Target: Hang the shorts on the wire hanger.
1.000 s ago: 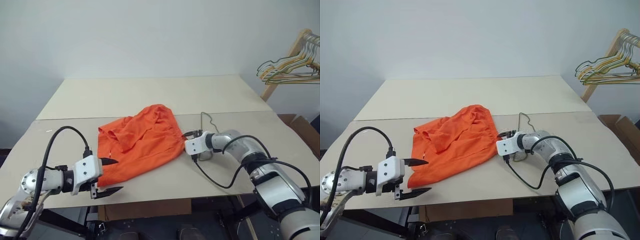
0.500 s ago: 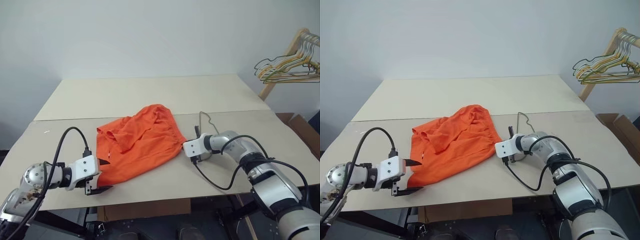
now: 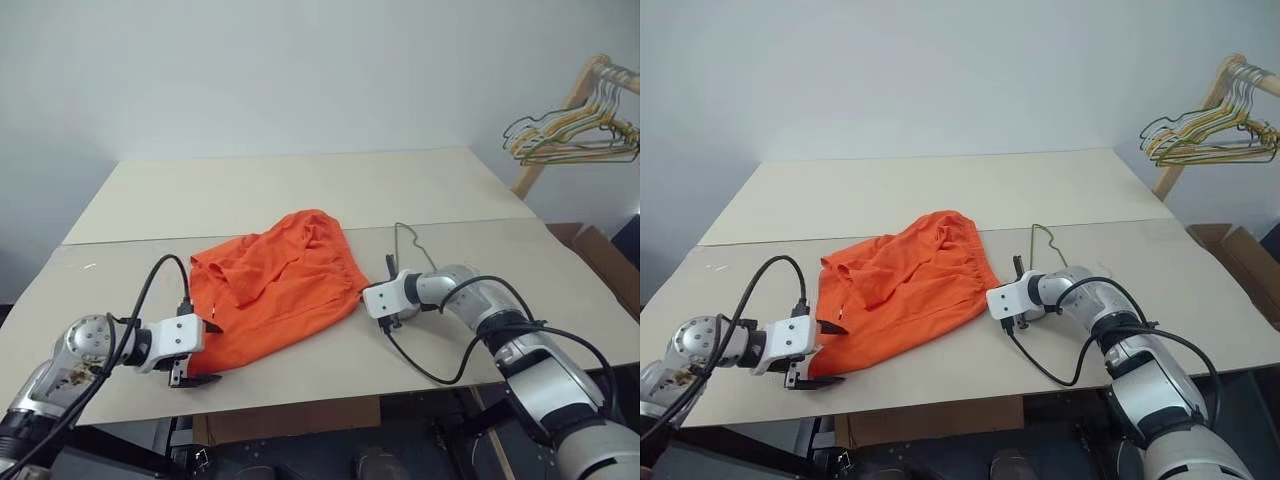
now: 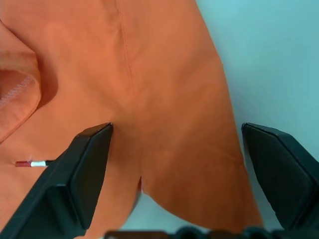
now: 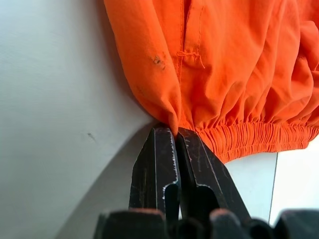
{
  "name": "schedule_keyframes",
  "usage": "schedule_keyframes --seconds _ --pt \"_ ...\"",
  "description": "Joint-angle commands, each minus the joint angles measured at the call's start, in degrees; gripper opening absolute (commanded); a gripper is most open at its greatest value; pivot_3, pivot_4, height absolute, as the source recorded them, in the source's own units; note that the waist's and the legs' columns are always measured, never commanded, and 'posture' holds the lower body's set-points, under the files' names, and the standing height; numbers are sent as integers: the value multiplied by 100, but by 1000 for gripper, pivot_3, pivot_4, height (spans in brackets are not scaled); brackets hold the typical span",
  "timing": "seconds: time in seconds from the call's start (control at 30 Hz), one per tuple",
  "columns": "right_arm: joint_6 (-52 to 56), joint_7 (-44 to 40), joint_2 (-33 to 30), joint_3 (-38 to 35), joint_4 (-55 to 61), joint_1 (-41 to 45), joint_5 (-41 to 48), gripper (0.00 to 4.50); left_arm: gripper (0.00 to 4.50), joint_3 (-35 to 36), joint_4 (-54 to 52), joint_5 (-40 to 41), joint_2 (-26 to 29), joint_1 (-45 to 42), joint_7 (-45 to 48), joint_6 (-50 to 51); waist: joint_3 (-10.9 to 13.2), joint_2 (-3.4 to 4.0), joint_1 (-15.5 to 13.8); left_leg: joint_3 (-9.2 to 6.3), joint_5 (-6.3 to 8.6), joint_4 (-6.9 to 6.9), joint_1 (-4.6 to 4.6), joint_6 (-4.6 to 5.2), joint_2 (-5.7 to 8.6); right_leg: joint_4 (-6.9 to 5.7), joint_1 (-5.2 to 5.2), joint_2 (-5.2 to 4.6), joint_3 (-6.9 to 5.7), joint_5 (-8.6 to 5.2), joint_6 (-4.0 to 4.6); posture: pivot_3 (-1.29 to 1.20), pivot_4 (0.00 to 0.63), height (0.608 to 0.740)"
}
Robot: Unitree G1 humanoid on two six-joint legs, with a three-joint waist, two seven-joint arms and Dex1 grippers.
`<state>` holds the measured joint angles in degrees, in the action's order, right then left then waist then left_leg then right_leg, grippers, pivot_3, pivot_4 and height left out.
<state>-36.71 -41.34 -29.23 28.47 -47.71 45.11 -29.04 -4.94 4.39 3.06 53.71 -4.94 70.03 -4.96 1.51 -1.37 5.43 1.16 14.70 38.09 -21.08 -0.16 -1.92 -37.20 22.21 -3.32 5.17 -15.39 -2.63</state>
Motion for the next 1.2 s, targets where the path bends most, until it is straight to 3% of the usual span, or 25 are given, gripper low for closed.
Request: schedule_keyframes --seconds 0.03,0.4,0.6,0.93,1.1,1.13,1.2 --pt "74 -69 -83 -135 213 -17 149 0 3628 -141 127 -242 71 -19 -56 28 -7 10 11 -1 0 0 0 0 0 0 -1 0 0 0 0 -35 0 740" --pt "166 -266 -222 -180 486 -154 306 0 23 15 151 -84 11 -48 -204 31 -11 17 19 -9 0 0 0 0 -1 -2 0 2 -3 0 0 -39 0 740" --pt "458 -823 -622 -365 1651 -691 791 0 23 62 161 -234 182 34 -323 -142 -11 17 15 -11 0 0 -4 1 0 0 1 0 -4 0 -1 -31 0 740" --pt "2567 -2653 -1903 -825 5544 -2389 2650 0 23 773 -1085 520 652 1155 -111 233 -9 15 -33 -29 10 0 -1 15 -5 0 0 -2 5 -2 -4 -18 0 740" --pt "3567 -2728 -1559 -995 5419 -1898 3077 0 23 569 -869 454 61 376 -512 276 -9 10 -155 7 8 6 5 14 -5 1 -3 6 0 -2 -4 -32 0 740" --pt "3757 -2699 -1422 -1069 5178 -1662 3184 0 23 527 -649 376 -143 21 -677 192 -9 10 -182 7 8 8 3 14 -5 2 -3 8 -1 -2 -4 -31 0 740" --pt "3986 -1871 -940 -1213 4054 -716 2801 0 23 372 211 -228 -863 -1382 -1836 296 -5 10 -273 7 8 14 0 14 -3 3 -3 7 -3 -1 -5 -32 0 740"
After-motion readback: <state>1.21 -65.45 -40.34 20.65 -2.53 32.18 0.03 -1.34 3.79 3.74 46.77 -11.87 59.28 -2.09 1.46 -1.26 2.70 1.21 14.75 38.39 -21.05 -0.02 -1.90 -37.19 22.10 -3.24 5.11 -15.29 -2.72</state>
